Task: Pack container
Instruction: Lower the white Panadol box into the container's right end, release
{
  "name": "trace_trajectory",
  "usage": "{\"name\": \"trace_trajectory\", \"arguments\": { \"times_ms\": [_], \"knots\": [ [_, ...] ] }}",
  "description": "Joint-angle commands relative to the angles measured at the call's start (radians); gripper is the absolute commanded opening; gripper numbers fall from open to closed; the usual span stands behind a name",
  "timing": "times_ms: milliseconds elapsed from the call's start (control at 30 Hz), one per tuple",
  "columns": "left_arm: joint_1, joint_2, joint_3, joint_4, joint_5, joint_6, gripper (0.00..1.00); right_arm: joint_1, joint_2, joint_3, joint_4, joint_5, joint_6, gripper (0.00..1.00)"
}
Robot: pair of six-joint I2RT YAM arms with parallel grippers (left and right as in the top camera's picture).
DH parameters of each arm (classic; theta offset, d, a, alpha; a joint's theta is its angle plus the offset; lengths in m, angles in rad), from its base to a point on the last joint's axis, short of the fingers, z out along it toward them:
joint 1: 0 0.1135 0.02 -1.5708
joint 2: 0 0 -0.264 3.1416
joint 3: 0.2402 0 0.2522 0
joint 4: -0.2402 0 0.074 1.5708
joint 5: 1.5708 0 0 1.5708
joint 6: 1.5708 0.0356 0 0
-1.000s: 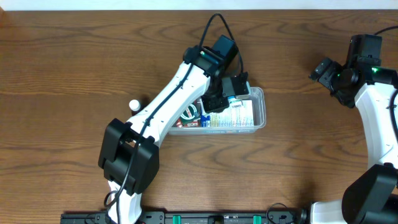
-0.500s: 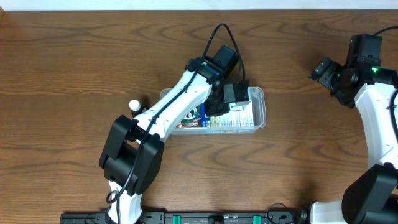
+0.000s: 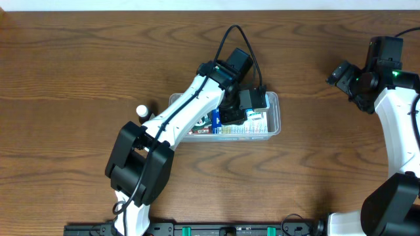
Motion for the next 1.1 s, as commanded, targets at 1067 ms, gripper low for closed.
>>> {"name": "trace_trajectory", "arguments": {
  "times_ms": [1067],
  "knots": [
    [-0.024,0.082,-0.004,0.039,-0.037,0.059,0.47,-0.005,0.003,0.001,-0.001,0.004,0.011,0.99]
  ]
}}
